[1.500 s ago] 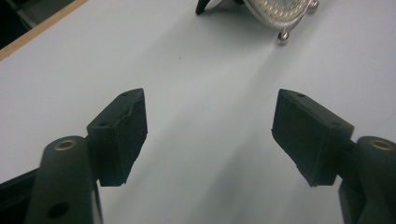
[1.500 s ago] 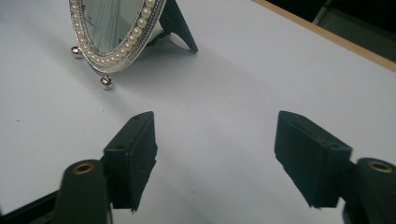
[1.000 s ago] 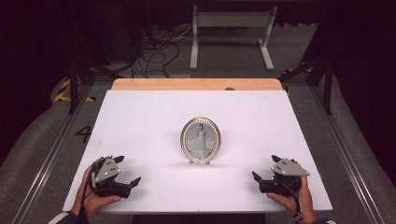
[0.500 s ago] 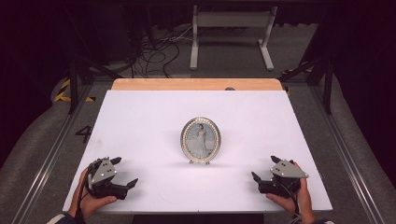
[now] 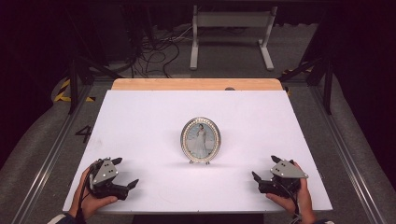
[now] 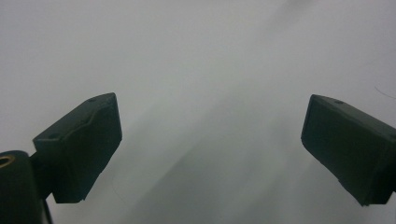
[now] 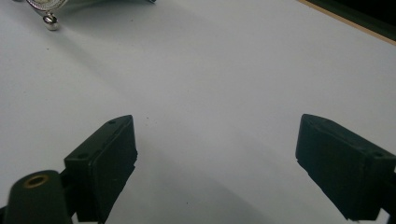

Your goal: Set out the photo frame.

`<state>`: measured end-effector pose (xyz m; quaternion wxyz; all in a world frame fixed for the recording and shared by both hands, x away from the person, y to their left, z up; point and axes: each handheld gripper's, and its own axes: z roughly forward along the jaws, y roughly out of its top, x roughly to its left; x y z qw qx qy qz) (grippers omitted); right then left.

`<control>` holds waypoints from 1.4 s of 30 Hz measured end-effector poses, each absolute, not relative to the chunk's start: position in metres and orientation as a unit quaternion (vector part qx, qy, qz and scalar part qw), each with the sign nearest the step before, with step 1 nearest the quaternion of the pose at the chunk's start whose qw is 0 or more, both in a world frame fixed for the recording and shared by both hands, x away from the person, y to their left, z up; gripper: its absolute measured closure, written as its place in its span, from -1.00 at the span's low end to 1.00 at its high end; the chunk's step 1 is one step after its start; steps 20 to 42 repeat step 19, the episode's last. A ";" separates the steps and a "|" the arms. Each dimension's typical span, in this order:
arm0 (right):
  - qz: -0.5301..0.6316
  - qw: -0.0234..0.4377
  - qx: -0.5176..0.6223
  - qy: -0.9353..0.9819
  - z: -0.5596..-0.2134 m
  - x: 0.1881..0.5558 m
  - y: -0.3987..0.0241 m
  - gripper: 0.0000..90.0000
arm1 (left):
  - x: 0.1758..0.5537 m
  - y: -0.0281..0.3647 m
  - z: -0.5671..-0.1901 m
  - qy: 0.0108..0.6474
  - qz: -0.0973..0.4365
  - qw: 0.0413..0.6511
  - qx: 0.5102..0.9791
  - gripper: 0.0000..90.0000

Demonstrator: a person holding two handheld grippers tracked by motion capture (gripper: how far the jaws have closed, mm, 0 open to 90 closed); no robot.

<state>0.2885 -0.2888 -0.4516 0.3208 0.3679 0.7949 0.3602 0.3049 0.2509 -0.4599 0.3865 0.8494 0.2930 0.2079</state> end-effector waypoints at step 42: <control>0.362 0.327 0.372 0.790 -0.451 0.288 -0.290 -0.71 | 0.307 0.249 -0.461 0.296 0.210 0.386 0.848 -0.87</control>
